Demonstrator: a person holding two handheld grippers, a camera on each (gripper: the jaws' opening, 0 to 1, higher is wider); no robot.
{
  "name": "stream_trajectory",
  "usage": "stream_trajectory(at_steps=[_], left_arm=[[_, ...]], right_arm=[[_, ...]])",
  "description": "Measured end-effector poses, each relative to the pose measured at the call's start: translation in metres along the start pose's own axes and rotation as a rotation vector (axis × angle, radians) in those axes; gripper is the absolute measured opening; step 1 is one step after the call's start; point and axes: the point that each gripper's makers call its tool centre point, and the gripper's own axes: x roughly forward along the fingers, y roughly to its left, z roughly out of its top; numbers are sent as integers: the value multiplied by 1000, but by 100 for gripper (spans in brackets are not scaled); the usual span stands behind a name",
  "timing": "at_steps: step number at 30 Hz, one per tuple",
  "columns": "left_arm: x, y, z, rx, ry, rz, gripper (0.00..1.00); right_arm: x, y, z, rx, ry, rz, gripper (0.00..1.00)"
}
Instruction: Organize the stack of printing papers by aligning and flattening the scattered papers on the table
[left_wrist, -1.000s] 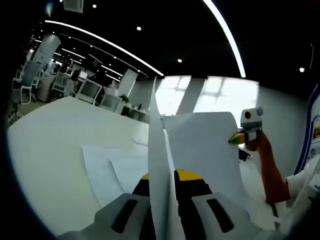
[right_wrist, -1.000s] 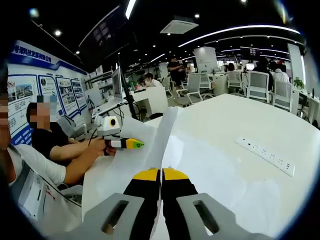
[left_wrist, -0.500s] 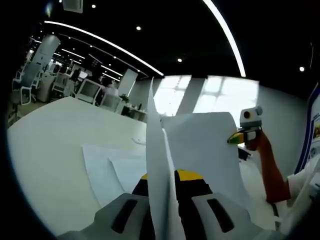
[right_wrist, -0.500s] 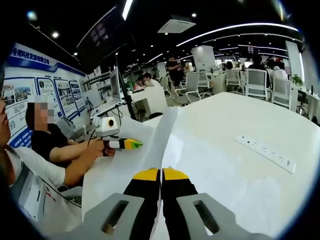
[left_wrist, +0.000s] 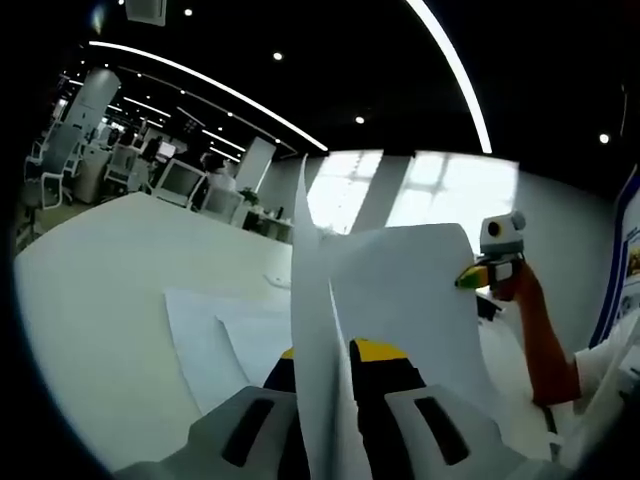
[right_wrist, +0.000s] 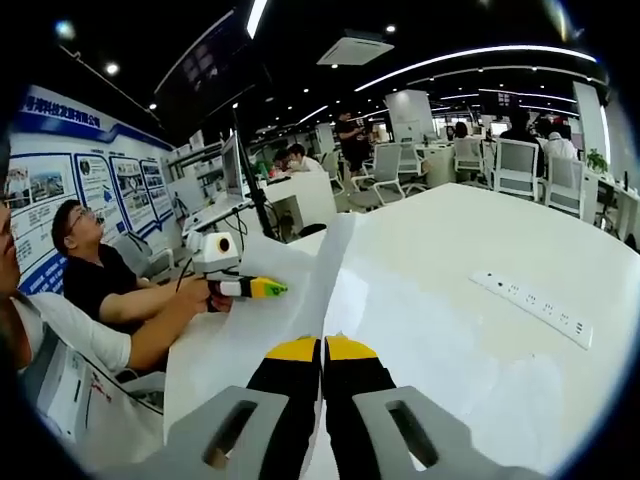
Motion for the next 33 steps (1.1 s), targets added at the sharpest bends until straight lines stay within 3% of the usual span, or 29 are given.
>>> stream_trajectory(at_steps=[21, 33], left_arm=[[0, -2, 0, -11, -5, -7, 12], [1, -9, 0, -25, -11, -31, 12]], right_arm=[[4, 10, 3, -13, -7, 44, 0], [8, 5, 2, -5, -5, 52, 0]])
